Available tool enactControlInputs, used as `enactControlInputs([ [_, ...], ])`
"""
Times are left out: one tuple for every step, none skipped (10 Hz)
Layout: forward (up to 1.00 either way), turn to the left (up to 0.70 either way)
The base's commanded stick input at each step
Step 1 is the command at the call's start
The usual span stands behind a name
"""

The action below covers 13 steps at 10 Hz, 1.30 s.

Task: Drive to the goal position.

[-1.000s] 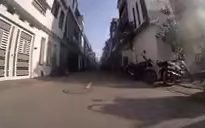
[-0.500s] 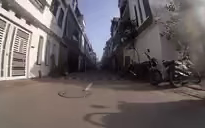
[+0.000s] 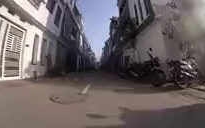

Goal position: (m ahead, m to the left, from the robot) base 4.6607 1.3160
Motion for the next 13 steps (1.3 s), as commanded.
enactControlInputs([
  [0.7, 0.0],
  [0.7, 0.0],
  [0.7, 0.0],
  [0.7, 0.0],
  [0.7, 0.0],
  [0.7, 0.0],
  [0.7, 0.0],
  [0.7, 0.0],
  [0.7, 0.0],
  [0.7, 0.0],
  [0.7, -0.05],
  [0.7, -0.22],
  [0.7, -0.35],
])
